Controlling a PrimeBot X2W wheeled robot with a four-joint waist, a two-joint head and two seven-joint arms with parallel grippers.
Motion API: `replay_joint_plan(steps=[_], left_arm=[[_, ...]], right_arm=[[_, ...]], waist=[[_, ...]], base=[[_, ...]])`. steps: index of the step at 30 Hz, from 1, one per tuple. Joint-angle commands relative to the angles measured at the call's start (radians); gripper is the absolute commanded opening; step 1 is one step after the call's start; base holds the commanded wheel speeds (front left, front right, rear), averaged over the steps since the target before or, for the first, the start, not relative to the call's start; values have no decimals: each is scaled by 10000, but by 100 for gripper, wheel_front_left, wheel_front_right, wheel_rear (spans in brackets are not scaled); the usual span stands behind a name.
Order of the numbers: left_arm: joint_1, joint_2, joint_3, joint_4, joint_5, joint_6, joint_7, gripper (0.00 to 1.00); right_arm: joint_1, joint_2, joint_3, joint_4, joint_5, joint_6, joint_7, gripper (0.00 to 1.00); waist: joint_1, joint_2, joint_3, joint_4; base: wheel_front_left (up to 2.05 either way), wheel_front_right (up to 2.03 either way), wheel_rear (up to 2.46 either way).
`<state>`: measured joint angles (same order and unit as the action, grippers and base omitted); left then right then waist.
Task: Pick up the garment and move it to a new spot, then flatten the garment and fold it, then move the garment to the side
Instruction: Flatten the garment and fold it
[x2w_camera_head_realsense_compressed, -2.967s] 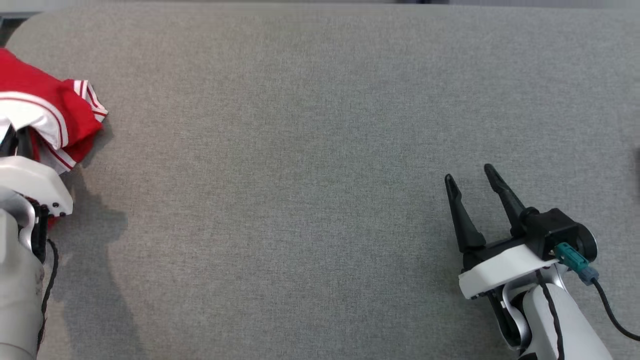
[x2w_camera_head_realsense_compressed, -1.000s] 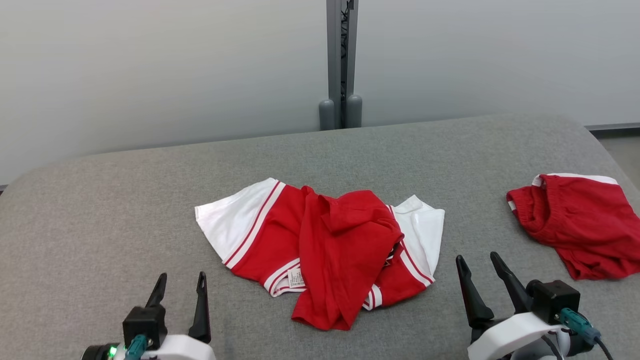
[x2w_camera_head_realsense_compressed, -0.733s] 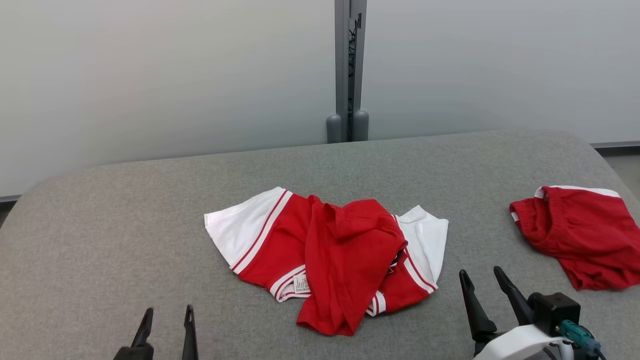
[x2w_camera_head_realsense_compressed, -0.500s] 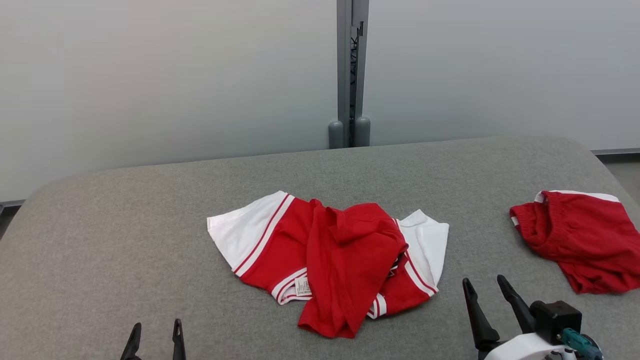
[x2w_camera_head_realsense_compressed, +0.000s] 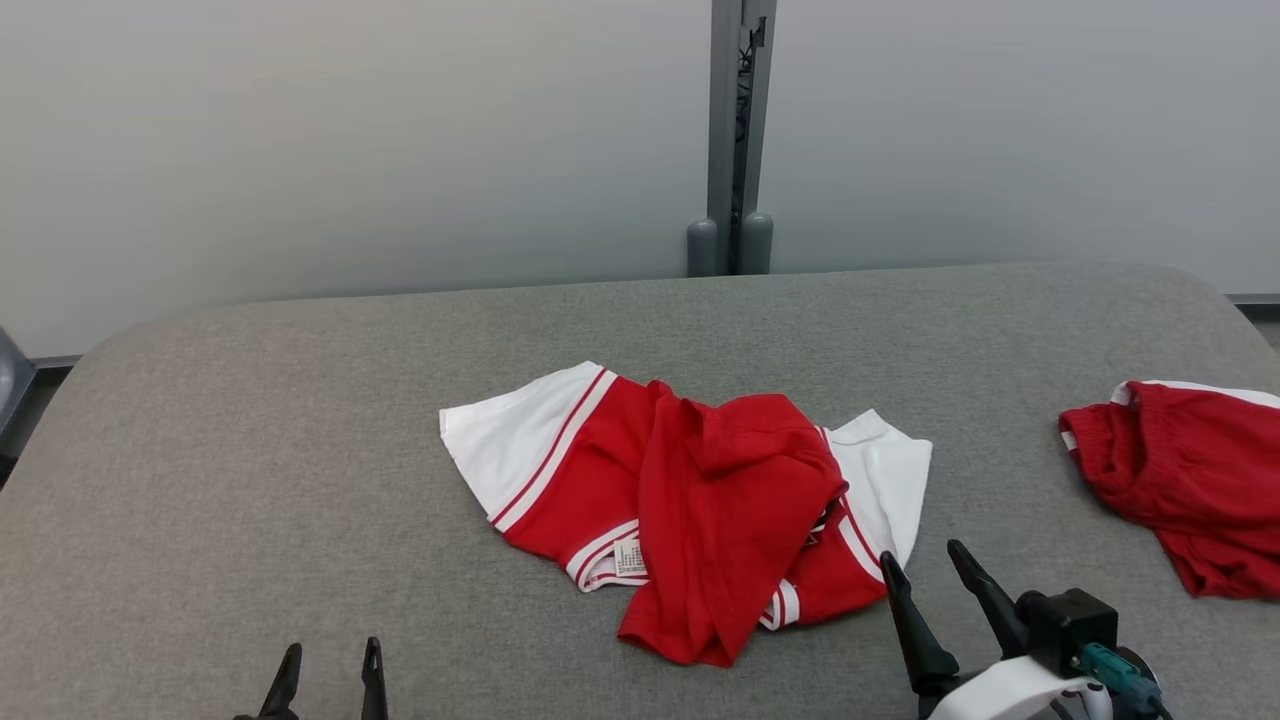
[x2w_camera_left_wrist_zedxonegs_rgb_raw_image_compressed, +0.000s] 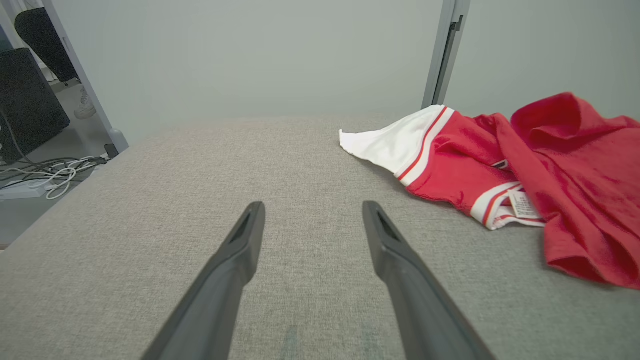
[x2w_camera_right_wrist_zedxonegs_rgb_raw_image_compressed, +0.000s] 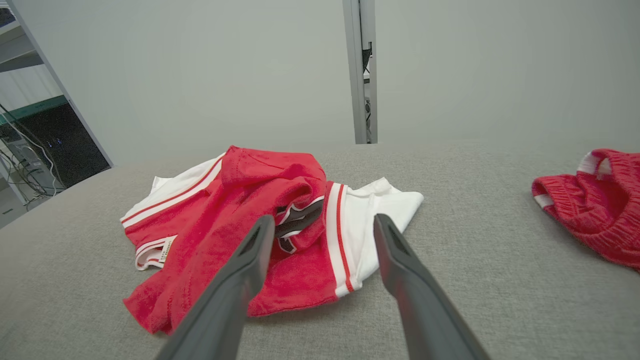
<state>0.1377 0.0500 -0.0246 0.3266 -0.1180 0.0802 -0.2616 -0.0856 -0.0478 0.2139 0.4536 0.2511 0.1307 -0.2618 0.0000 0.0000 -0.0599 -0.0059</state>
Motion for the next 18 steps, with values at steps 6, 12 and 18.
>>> replay_joint_plan(steps=[6,12,18], left_arm=[[-165,29,-391,113,-266,-50,-45,100],[-303,23,-719,199,-365,-64,-45,100],[-488,28,-955,260,-416,-52,-45,100]], right_arm=[[-750,-59,475,296,110,-1,-46,100],[-1916,-65,460,1034,-313,1,-48,100],[-3116,-67,431,2403,-435,-1,-46,100]], waist=[[0,0,427,744],[0,0,764,1482],[0,0,1020,2132]], base=[[0,0,0],[0,0,0],[0,0,0]])
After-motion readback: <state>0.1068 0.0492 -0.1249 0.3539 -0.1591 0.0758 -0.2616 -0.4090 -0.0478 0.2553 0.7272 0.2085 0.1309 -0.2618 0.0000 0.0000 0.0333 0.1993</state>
